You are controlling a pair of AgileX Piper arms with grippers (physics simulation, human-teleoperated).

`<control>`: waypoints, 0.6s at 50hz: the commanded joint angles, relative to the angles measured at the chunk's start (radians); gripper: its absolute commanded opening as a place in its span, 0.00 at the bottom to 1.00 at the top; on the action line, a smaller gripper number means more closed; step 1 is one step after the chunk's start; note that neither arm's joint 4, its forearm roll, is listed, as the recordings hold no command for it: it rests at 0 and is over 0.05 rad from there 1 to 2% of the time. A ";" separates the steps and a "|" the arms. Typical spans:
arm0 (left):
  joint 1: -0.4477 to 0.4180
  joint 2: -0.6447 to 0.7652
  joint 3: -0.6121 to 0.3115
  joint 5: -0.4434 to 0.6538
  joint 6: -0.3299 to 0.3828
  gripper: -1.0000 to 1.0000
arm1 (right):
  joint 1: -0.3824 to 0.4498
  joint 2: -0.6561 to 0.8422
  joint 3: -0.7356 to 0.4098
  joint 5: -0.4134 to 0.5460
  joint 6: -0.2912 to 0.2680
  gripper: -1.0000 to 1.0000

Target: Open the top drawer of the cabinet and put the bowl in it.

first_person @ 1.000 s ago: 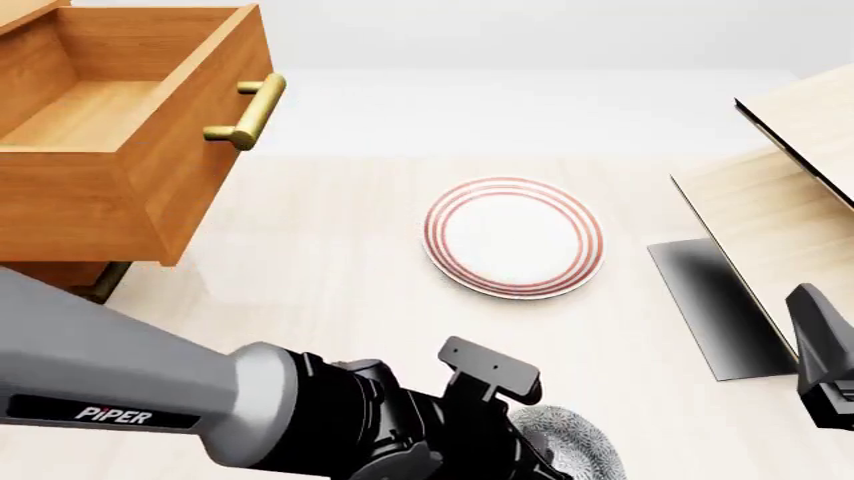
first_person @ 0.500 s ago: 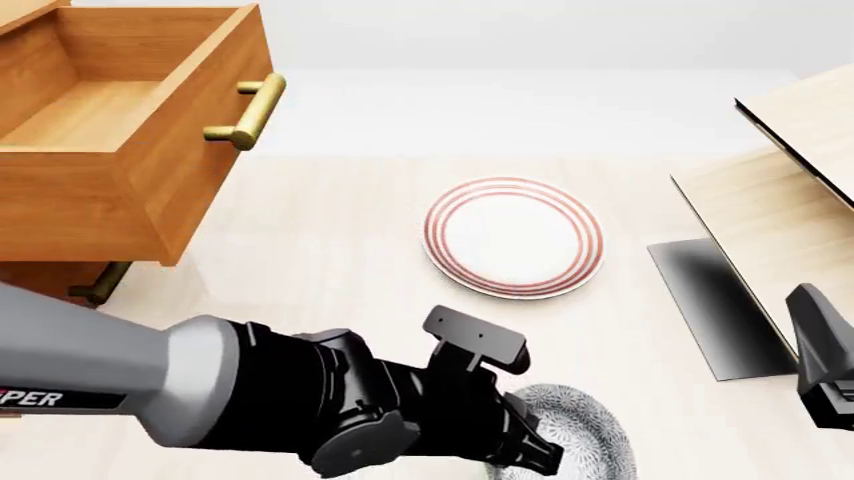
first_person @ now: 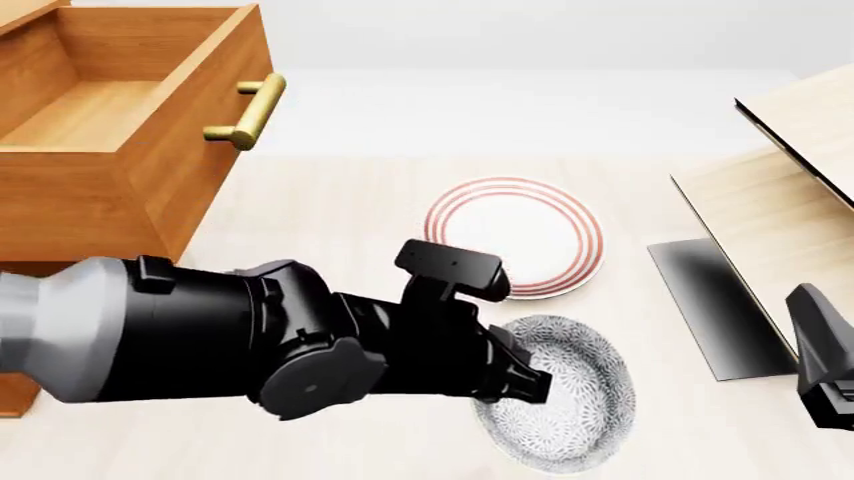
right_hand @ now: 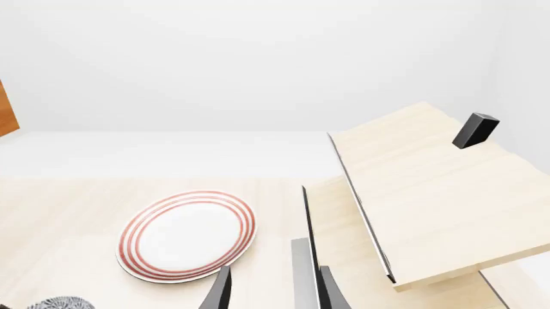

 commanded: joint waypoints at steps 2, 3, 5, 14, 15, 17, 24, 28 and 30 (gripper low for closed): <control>0.037 -0.051 -0.055 0.088 0.016 0.00 | 0.000 -0.001 0.002 -0.002 -0.001 1.00; 0.039 -0.049 -0.058 0.095 0.017 0.00 | 0.000 -0.001 0.002 -0.002 -0.001 1.00; 0.045 -0.053 -0.067 0.107 0.019 0.00 | -0.001 -0.001 0.002 -0.002 -0.001 1.00; 0.067 -0.069 -0.118 0.174 0.014 0.00 | -0.001 -0.001 0.002 -0.002 -0.001 1.00; 0.059 -0.067 -0.134 0.186 0.010 0.00 | 0.000 -0.001 0.002 -0.002 0.000 1.00; 0.065 -0.069 -0.154 0.210 0.015 0.00 | 0.000 -0.001 0.002 -0.002 -0.001 1.00; 0.079 -0.070 -0.220 0.275 0.022 0.00 | -0.001 -0.001 0.002 -0.002 -0.001 1.00; 0.106 -0.078 -0.251 0.312 0.025 0.00 | -0.001 -0.001 0.002 -0.002 -0.001 1.00; 0.113 -0.075 -0.269 0.330 0.029 0.00 | 0.000 -0.001 0.002 -0.002 -0.001 1.00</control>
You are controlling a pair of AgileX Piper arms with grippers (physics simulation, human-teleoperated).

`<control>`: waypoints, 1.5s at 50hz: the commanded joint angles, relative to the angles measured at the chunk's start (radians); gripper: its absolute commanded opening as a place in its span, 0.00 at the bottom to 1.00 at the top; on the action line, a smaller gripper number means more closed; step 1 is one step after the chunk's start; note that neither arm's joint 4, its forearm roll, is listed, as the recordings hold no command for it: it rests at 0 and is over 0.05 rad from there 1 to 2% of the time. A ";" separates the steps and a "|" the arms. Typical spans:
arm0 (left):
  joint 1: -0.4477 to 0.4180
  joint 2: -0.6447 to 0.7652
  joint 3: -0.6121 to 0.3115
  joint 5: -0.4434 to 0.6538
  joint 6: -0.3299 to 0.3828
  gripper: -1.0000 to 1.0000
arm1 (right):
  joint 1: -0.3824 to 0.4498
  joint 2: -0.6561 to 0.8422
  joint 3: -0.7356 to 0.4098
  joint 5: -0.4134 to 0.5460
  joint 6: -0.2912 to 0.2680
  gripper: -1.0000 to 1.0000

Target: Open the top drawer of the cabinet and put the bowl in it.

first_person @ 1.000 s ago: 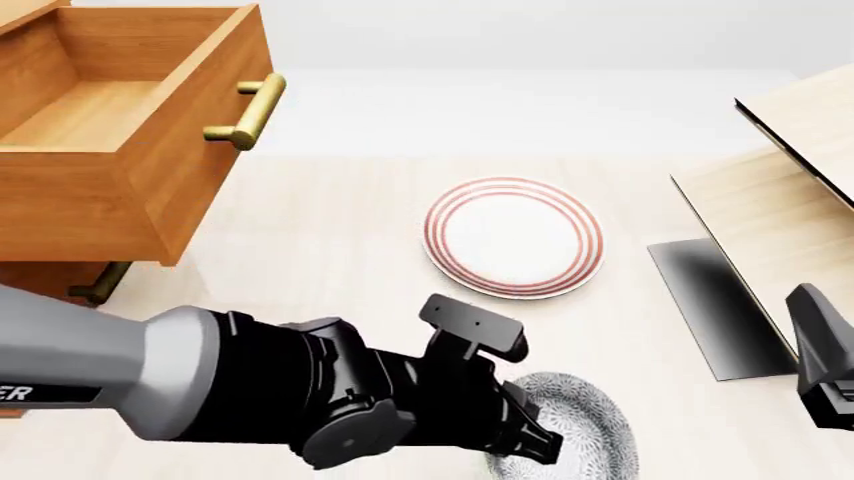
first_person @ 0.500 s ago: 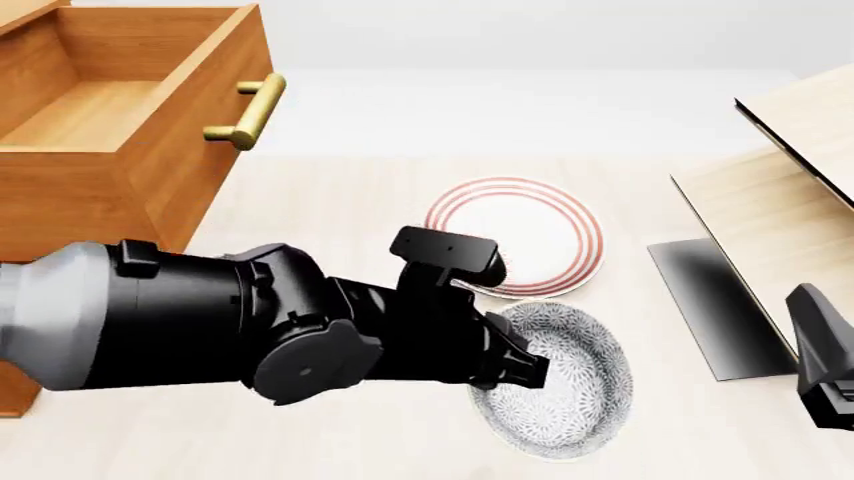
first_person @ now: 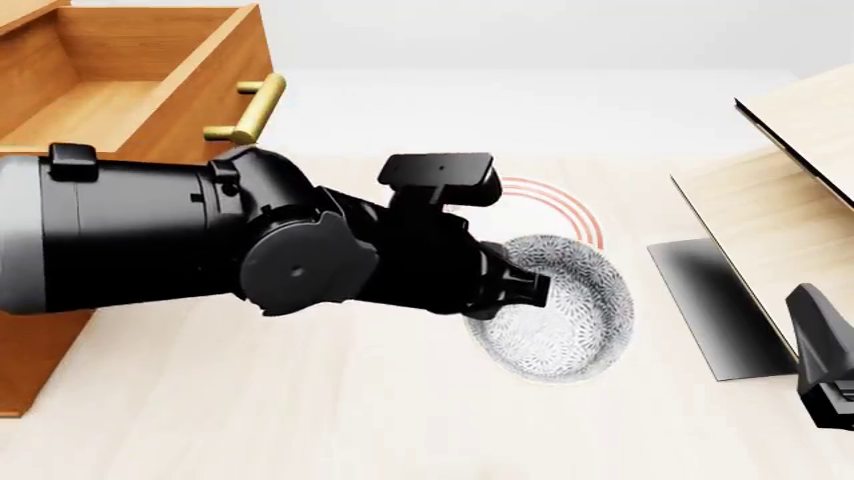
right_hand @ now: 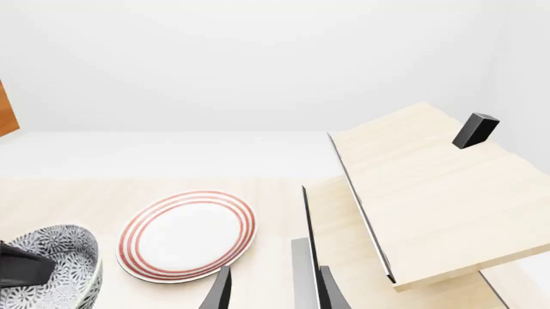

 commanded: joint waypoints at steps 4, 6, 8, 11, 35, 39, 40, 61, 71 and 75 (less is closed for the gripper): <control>0.051 -0.015 -0.111 0.111 0.012 0.00 | -0.001 -0.002 0.002 -0.002 -0.001 1.00; 0.056 0.000 -0.128 0.130 0.022 0.00 | -0.001 -0.002 0.002 -0.002 -0.001 1.00; 0.055 0.002 -0.146 0.139 0.015 0.00 | -0.001 -0.001 0.002 -0.002 0.000 1.00; 0.061 -0.005 -0.163 0.151 -0.001 0.00 | 0.000 -0.001 0.002 -0.002 0.000 1.00; 0.143 0.049 -0.483 0.364 0.020 0.00 | -0.001 -0.001 0.002 -0.002 0.000 1.00; 0.170 0.059 -0.536 0.395 0.024 0.00 | -0.001 -0.001 0.002 -0.002 -0.001 1.00; 0.170 0.063 -0.550 0.402 0.024 0.00 | -0.001 -0.001 0.002 -0.002 0.000 1.00; 0.274 0.129 -0.841 0.575 0.049 0.00 | -0.001 -0.001 0.002 -0.002 -0.001 1.00; 0.321 0.171 -0.992 0.659 0.044 0.00 | -0.001 -0.001 0.002 -0.002 -0.001 1.00; 0.344 0.169 -1.001 0.670 0.042 0.00 | -0.001 -0.001 0.002 -0.002 -0.001 1.00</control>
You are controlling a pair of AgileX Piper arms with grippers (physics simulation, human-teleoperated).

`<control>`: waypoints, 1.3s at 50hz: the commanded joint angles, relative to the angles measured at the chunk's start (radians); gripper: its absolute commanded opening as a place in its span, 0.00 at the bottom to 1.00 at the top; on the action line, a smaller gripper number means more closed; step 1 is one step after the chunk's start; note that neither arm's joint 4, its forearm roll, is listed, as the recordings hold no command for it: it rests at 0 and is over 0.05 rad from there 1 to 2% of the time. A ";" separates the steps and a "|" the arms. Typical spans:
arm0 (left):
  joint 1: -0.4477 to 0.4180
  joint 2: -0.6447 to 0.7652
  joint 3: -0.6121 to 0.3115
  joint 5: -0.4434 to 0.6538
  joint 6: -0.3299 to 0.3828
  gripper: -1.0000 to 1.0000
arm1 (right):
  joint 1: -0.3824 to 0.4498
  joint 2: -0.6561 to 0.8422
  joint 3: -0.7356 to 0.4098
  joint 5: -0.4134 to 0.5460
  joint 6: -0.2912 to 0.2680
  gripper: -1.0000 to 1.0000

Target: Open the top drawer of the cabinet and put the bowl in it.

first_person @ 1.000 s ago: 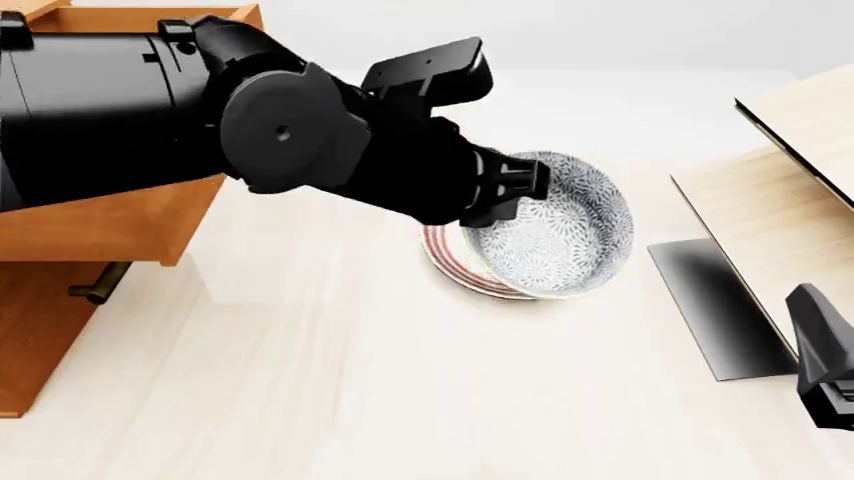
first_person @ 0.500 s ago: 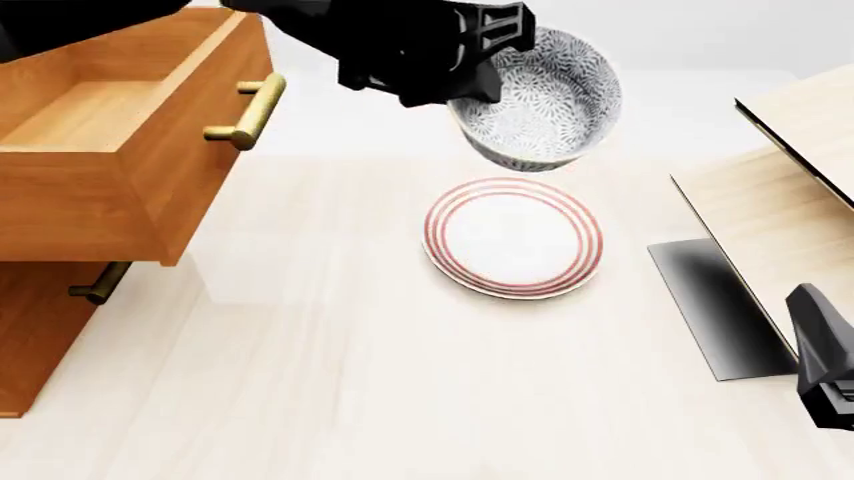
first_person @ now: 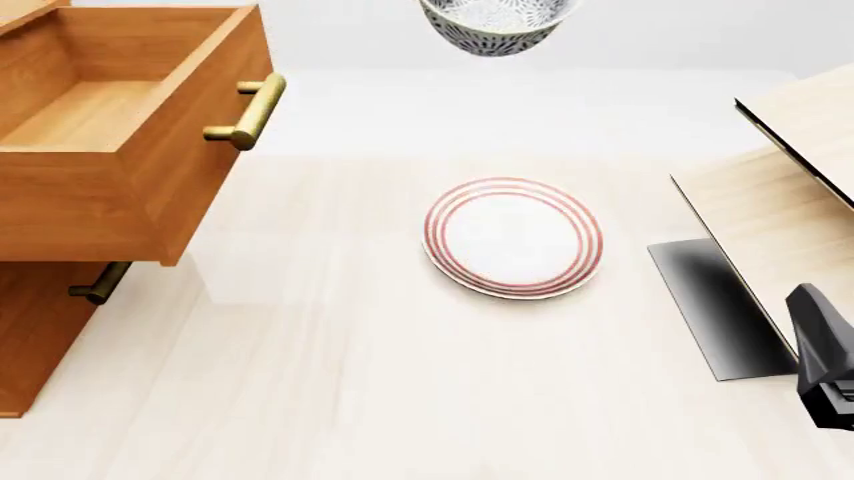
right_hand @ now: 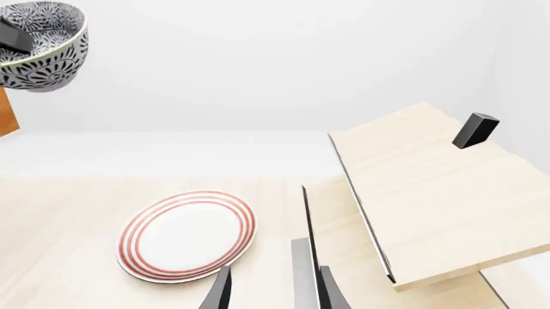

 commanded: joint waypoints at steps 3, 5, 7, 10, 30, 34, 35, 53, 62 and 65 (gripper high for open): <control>0.075 0.010 -0.112 0.065 -0.002 0.00 | -0.001 -0.001 0.002 -0.002 -0.001 1.00; 0.088 0.009 -0.119 0.074 -0.001 0.00 | -0.001 -0.002 0.002 -0.002 0.000 1.00; 0.101 0.014 -0.139 0.092 0.008 0.00 | -0.001 -0.001 0.002 -0.002 -0.001 1.00; 0.127 0.002 -0.133 0.095 0.003 0.00 | -0.001 -0.001 0.002 -0.002 -0.001 1.00; 0.255 -0.117 -0.029 0.082 -0.026 0.00 | -0.001 -0.002 0.002 -0.002 -0.001 1.00; 0.280 -0.149 -0.012 0.084 -0.036 0.00 | -0.001 -0.001 0.002 -0.002 0.000 1.00; 0.280 -0.149 -0.011 0.084 -0.036 0.00 | -0.001 -0.001 0.002 -0.002 0.000 1.00; 0.409 -0.335 0.265 -0.016 -0.101 0.00 | -0.001 -0.001 0.002 -0.002 -0.001 1.00; 0.480 -0.446 0.410 -0.068 -0.145 0.00 | -0.001 -0.002 0.002 -0.002 0.000 1.00; 0.495 -0.461 0.428 -0.069 -0.145 0.00 | -0.001 -0.002 0.002 -0.002 0.000 1.00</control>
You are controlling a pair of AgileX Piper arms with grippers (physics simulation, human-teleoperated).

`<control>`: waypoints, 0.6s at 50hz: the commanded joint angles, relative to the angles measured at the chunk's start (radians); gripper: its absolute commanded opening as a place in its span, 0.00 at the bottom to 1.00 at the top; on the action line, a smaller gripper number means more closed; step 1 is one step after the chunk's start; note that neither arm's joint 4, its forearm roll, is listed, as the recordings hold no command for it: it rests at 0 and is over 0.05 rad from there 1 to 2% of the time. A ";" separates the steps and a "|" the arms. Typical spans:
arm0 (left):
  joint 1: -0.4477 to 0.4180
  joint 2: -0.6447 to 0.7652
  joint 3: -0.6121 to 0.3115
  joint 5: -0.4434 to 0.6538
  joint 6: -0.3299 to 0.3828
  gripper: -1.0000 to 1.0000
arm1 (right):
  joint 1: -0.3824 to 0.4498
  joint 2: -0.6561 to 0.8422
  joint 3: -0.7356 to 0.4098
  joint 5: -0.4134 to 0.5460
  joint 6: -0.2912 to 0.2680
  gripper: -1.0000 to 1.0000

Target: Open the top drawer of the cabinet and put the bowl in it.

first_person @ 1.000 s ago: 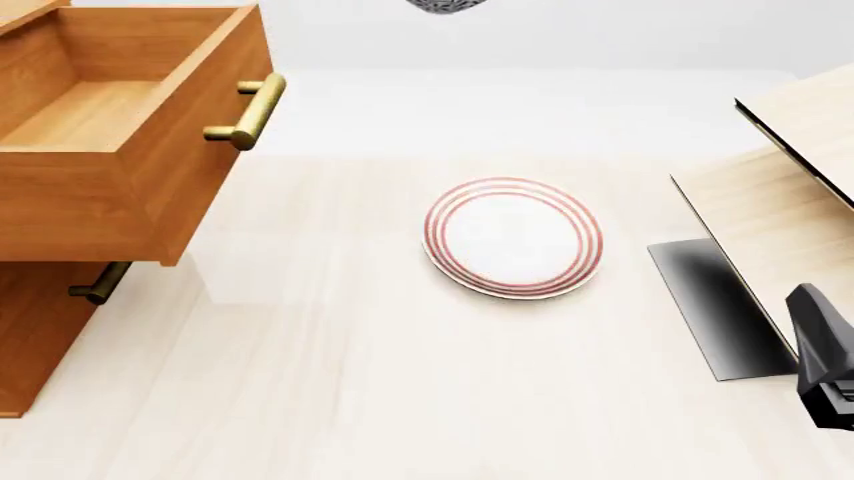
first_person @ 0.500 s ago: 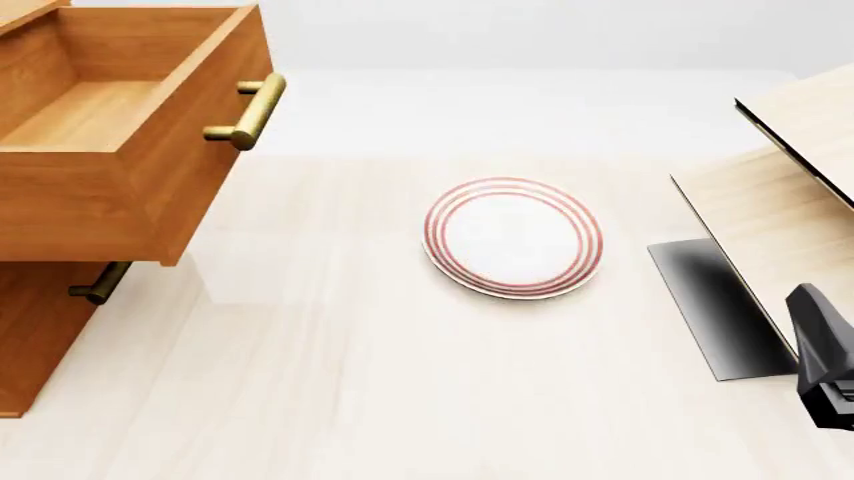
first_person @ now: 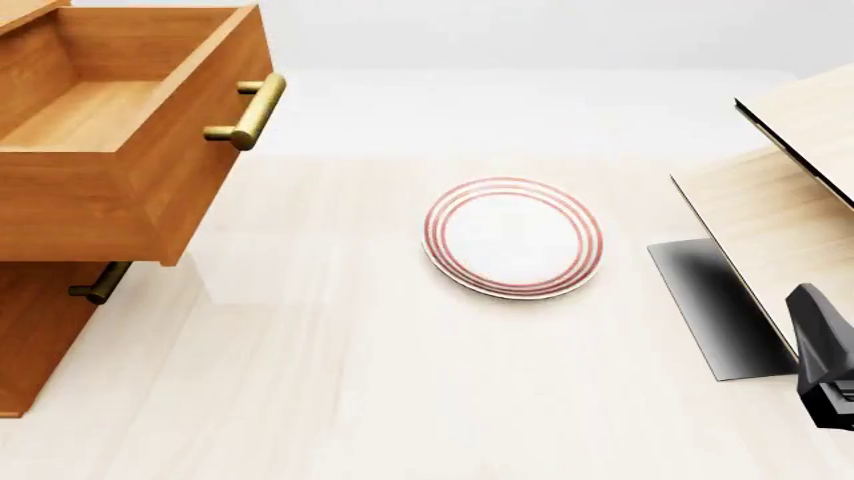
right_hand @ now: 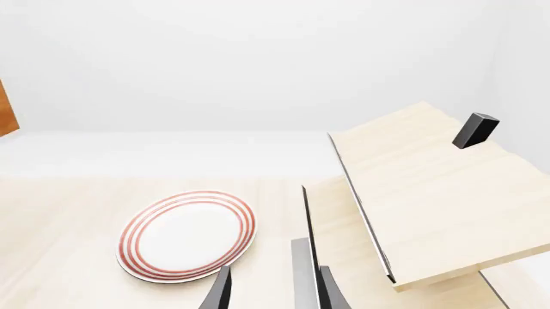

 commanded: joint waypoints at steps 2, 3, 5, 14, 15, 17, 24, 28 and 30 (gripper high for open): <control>0.090 -0.132 0.163 -0.058 -0.042 0.00 | -0.001 -0.001 0.002 -0.002 0.000 1.00; 0.096 -0.143 0.173 -0.061 -0.046 0.00 | -0.001 -0.001 0.002 -0.002 -0.001 1.00; 0.108 -0.156 0.186 -0.065 -0.050 0.00 | 0.000 -0.001 0.002 -0.002 -0.001 1.00; 0.149 -0.226 0.262 -0.091 -0.077 0.00 | 0.000 -0.001 0.002 -0.002 -0.001 1.00; 0.153 -0.230 0.268 -0.091 -0.075 0.00 | -0.001 0.000 0.002 -0.002 0.000 1.00; 0.163 -0.247 0.287 -0.102 -0.087 0.00 | 0.000 -0.001 0.002 -0.002 -0.001 1.00; 0.189 -0.291 0.343 -0.127 -0.109 0.00 | -0.001 -0.001 0.002 -0.002 -0.001 1.00; 0.207 -0.325 0.389 -0.150 -0.127 0.00 | -0.001 -0.001 0.002 -0.002 -0.001 1.00; 0.208 -0.334 0.406 -0.161 -0.135 0.00 | 0.000 -0.001 0.002 -0.002 -0.001 1.00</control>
